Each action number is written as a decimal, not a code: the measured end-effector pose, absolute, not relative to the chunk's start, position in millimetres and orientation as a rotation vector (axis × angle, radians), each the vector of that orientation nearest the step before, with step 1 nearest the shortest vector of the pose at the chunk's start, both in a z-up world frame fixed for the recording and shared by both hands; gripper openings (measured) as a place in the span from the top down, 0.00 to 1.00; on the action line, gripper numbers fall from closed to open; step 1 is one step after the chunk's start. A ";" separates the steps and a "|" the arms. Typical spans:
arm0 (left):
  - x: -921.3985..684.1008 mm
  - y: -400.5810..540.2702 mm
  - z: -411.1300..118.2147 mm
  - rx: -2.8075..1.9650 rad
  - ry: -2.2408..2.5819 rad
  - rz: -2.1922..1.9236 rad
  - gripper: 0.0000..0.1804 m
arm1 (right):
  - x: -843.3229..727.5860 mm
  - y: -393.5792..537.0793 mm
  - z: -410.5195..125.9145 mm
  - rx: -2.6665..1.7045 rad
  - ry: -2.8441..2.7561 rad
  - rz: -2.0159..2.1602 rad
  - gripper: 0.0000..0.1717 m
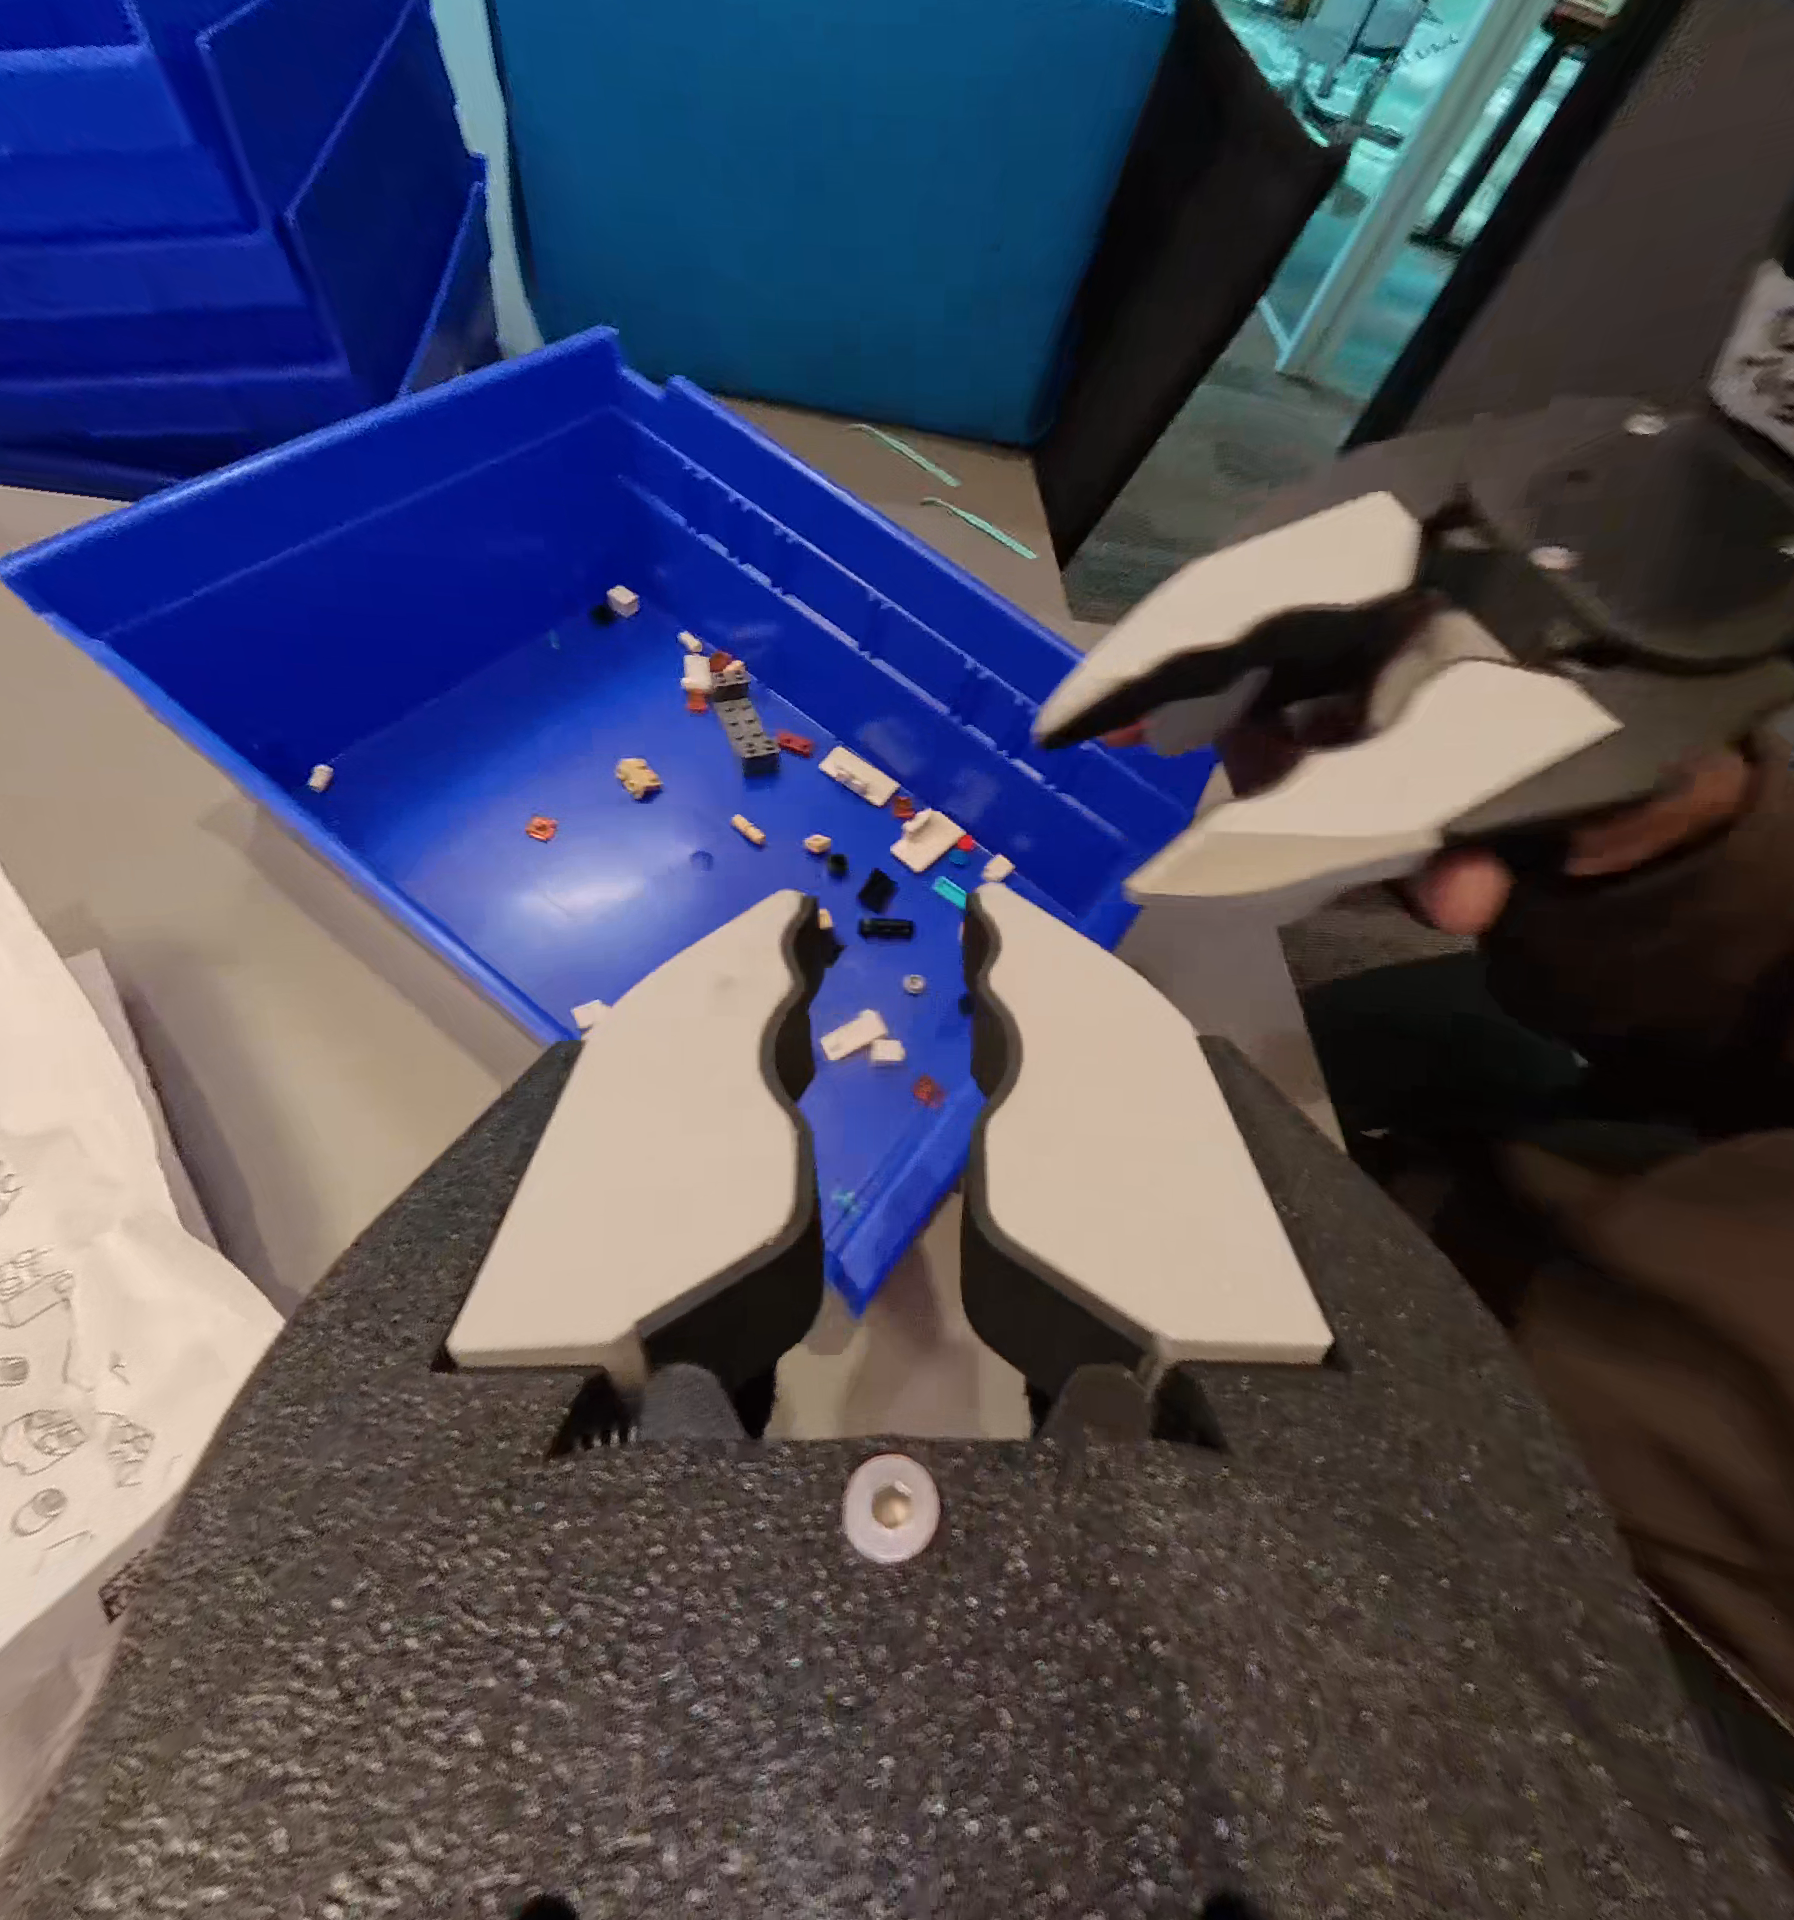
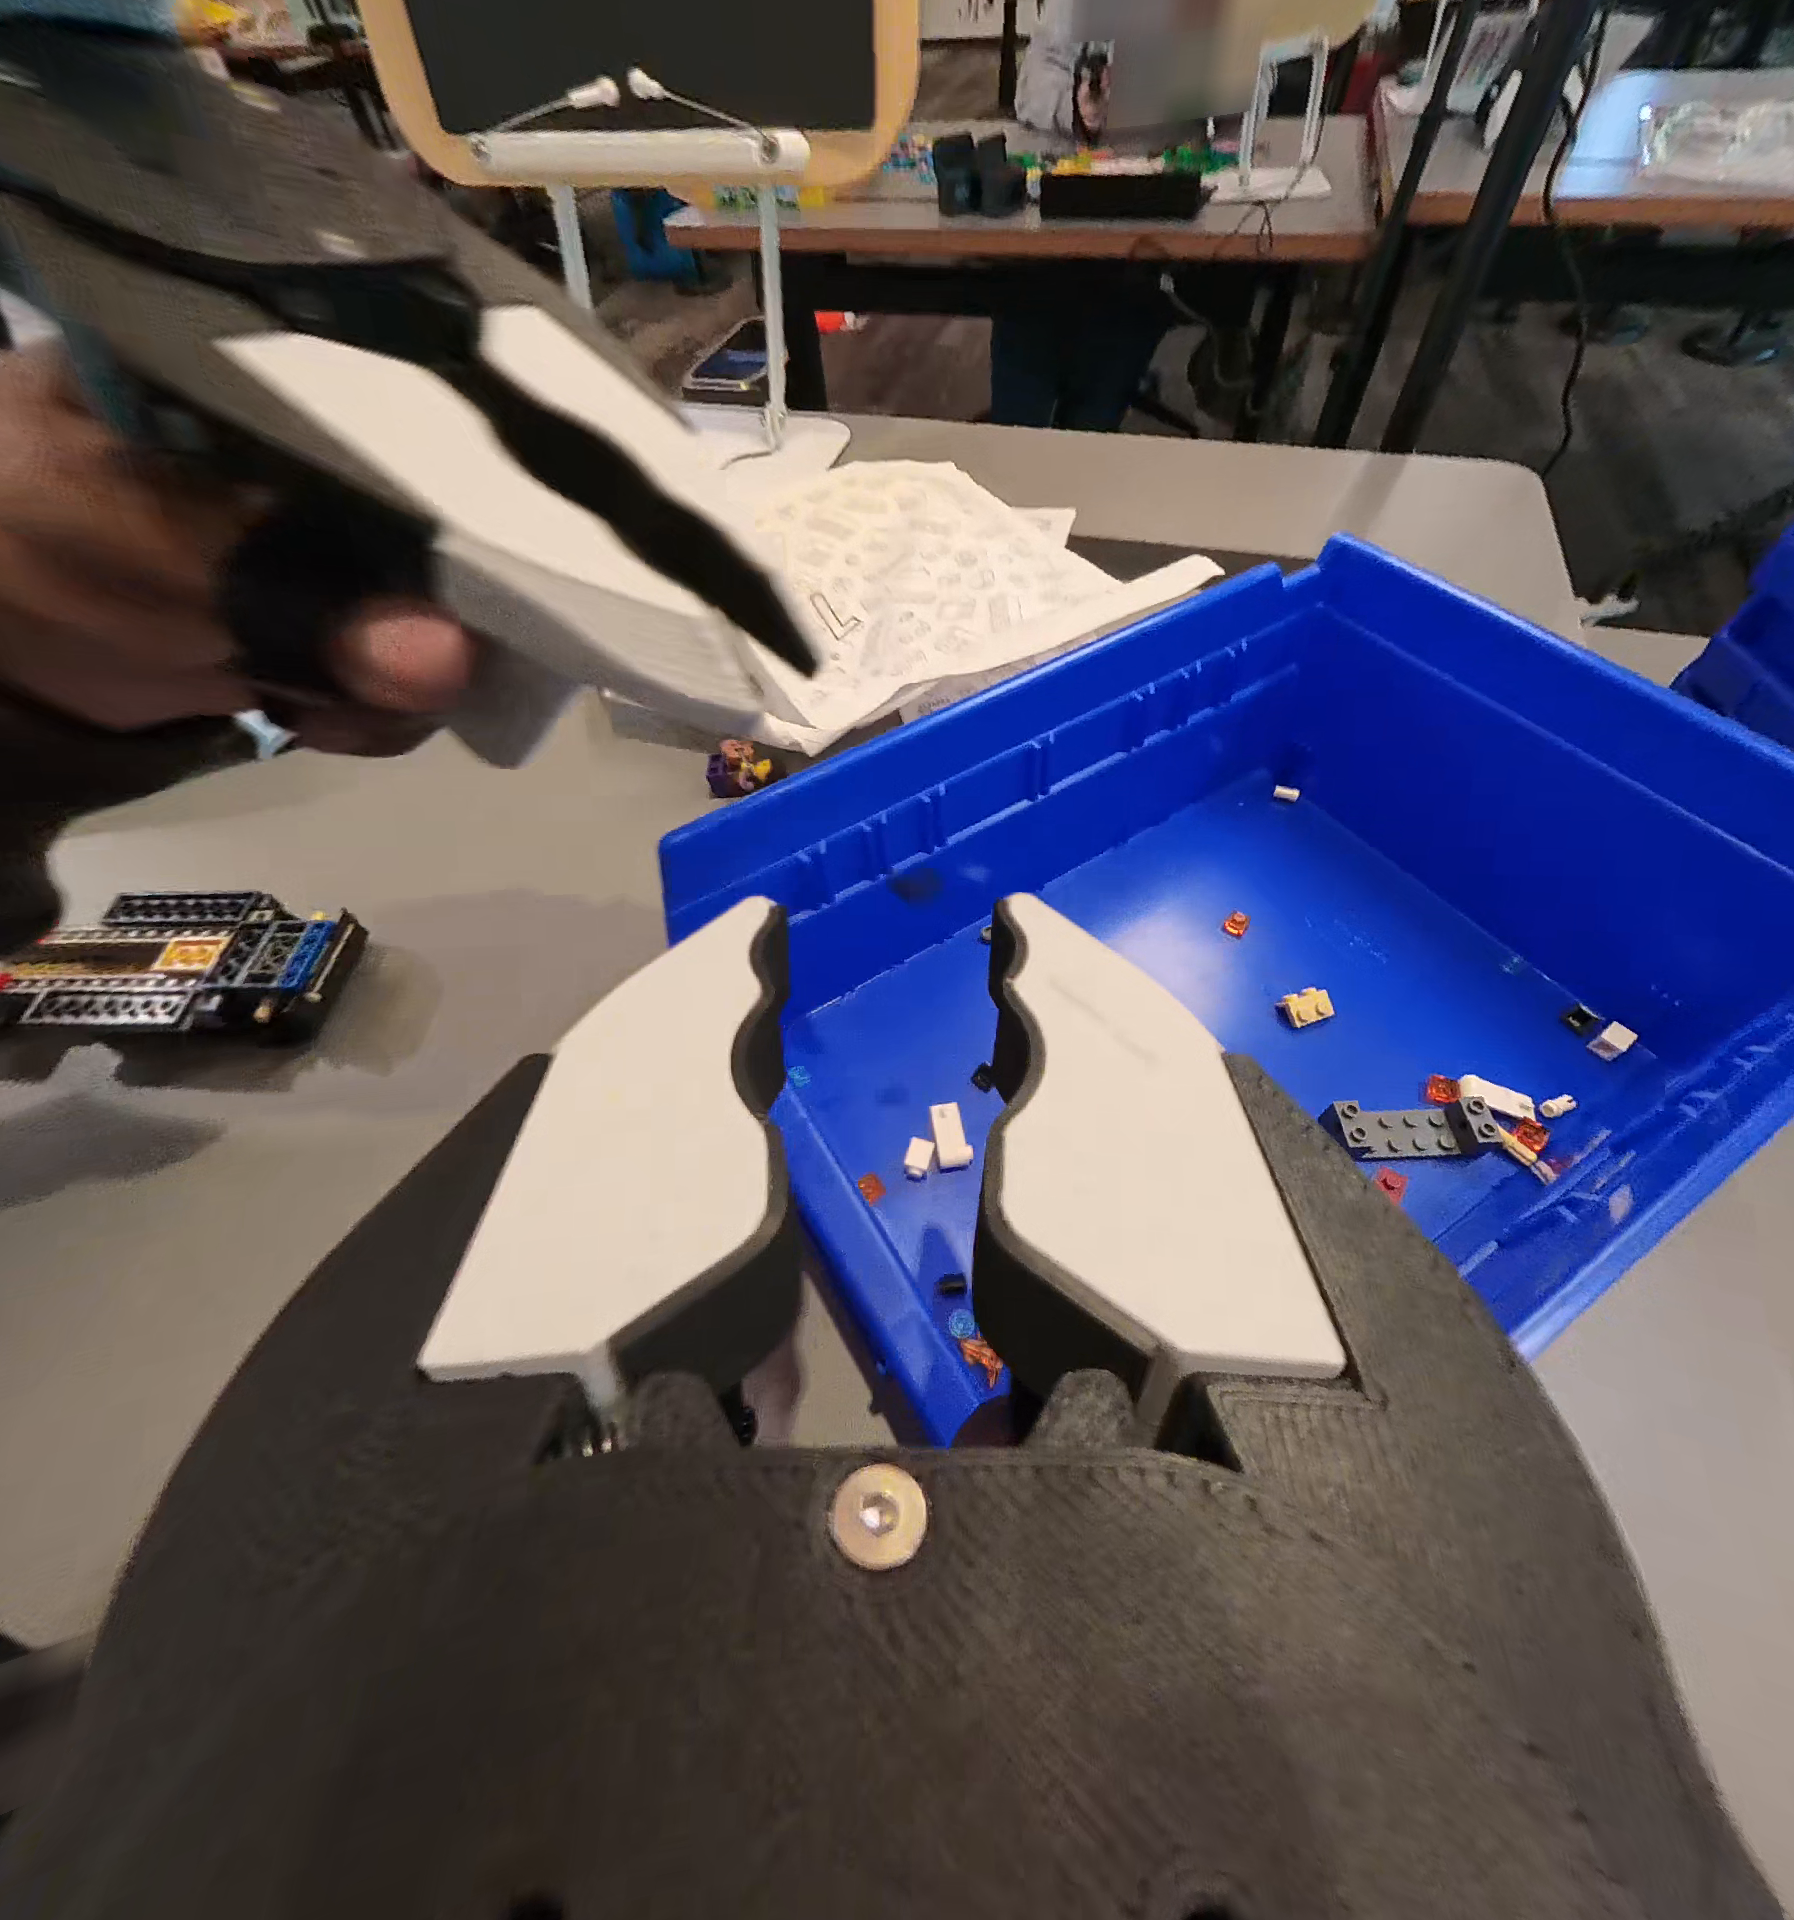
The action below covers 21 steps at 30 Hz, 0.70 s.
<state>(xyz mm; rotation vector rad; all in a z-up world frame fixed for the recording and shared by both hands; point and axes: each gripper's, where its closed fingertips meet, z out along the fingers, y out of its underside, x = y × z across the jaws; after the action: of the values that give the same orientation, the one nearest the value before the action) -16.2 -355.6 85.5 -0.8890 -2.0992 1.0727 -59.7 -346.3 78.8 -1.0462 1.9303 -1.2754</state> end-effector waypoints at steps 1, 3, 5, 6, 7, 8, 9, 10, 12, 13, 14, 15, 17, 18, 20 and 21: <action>-13.9 -358.7 85.7 -0.880 -2.101 1.090 0.85 | -62.0 -342.0 81.7 -1.056 1.905 -1.284 0.78; -5.3 -355.8 86.9 -0.868 -2.092 1.108 0.83 | -63.7 -331.9 84.7 -1.085 1.849 -1.281 0.79; 10.5 -343.0 87.8 -0.871 -2.092 1.115 0.82 | -59.3 -318.8 86.3 -1.135 1.772 -1.266 0.80; 21.5 -333.3 87.6 -0.889 -2.096 1.122 0.81 | -54.4 -311.1 85.9 -1.168 1.729 -1.255 0.81; 34.1 -321.4 86.2 -0.913 -2.101 1.127 0.79 | -47.3 -302.4 84.0 -1.209 1.685 -1.235 0.81; 48.1 -308.0 82.6 -0.936 -2.112 1.123 0.78 | -38.4 -293.1 80.2 -1.255 1.644 -1.207 0.81; 62.9 -293.1 76.7 -0.956 -2.126 1.108 0.77 | -28.2 -283.9 74.9 -1.301 1.607 -1.178 0.81; 77.6 -276.3 68.6 -0.977 -2.137 1.081 0.76 | -16.8 -274.1 68.8 -1.347 1.569 -1.146 0.81; 105.9 -241.4 46.5 -0.996 -2.172 1.008 0.73 | 9.0 -252.4 54.7 -1.436 1.489 -1.062 0.80; 119.5 -225.4 33.9 -0.991 -2.198 0.975 0.71 | 22.9 -241.2 47.2 -1.478 1.450 -1.017 0.80; 131.7 -210.4 21.1 -0.979 -2.223 0.943 0.70 | 37.1 -230.4 39.9 -1.516 1.411 -0.976 0.79; 142.2 -196.3 8.8 -0.965 -2.247 0.910 0.68 | 51.4 -219.9 32.7 -1.553 1.373 -0.938 0.78; 160.4 -175.3 -11.7 -0.959 -2.300 0.887 0.65 | 78.5 -200.3 19.3 -1.642 1.294 -0.876 0.75; 167.9 -167.9 -19.1 -0.969 -2.323 0.894 0.63 | 90.8 -192.5 13.1 -1.696 1.254 -0.858 0.74; 177.1 -156.2 -28.9 -1.006 -2.335 0.912 0.62 | 111.9 -180.2 1.7 -1.816 1.164 -0.832 0.71; 179.6 -152.7 -32.2 -1.022 -2.331 0.924 0.61 | 120.4 -175.6 -3.7 -1.875 1.115 -0.818 0.69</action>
<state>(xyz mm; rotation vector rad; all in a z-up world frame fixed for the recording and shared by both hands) 179.6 -152.7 -32.2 -1.0220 -2.3313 0.9244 120.4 -175.6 -3.7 -1.8748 1.1146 -0.8181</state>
